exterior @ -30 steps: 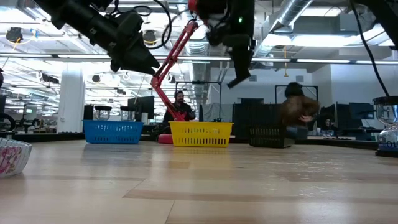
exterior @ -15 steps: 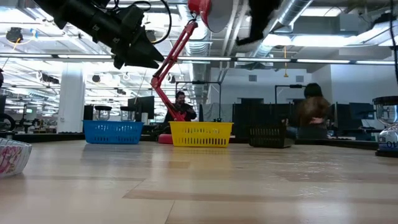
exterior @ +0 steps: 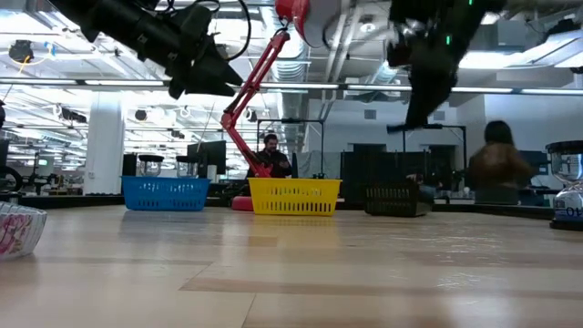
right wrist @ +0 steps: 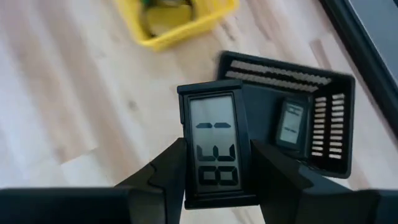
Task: Pick & Place Office items
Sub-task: Put the black digital clock into the black bin, then put the blue hourglass into the blue bin
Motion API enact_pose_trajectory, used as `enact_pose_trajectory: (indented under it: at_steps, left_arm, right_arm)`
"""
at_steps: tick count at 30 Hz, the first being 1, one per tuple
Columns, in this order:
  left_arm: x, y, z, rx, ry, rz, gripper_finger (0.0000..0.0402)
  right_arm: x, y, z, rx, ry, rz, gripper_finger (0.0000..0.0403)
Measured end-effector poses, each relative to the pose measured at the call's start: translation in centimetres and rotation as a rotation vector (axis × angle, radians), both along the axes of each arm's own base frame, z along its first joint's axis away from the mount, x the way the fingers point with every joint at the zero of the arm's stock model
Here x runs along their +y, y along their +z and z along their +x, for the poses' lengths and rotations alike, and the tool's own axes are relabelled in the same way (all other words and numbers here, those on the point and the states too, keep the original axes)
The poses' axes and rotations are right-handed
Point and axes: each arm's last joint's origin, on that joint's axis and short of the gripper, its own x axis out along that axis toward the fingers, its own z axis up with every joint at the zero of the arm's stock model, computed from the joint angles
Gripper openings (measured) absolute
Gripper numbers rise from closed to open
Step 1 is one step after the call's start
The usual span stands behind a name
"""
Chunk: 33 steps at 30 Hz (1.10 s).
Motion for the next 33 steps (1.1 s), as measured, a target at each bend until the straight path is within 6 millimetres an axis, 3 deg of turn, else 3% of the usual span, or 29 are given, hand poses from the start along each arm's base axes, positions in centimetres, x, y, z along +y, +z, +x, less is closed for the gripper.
enact_pose_trajectory:
  at_steps: [7,13,25,33]
  left_arm:
    - [0.0,0.3,0.1,-0.034,0.0,0.004,0.0167]
    - [0.0,0.4,0.1,-0.041,0.0,0.005,0.0167]
    - [0.0,0.5,0.2,-0.06,0.0,0.007,0.0167]
    - [0.0,0.6,0.2,-0.066,0.0,0.008,0.0167]
  right_arm:
    - [-3.6,-5.2,-0.7,0.003,-0.124,-0.012,0.0147]
    - [-6.6,-7.3,-0.7,0.044,-0.229,0.007,0.0161]
    - [-7.7,-9.9,0.5,0.012,-0.295,0.128,0.0164]
    - [-8.0,-9.8,0.6,-0.012,-0.324,0.133,0.0205]
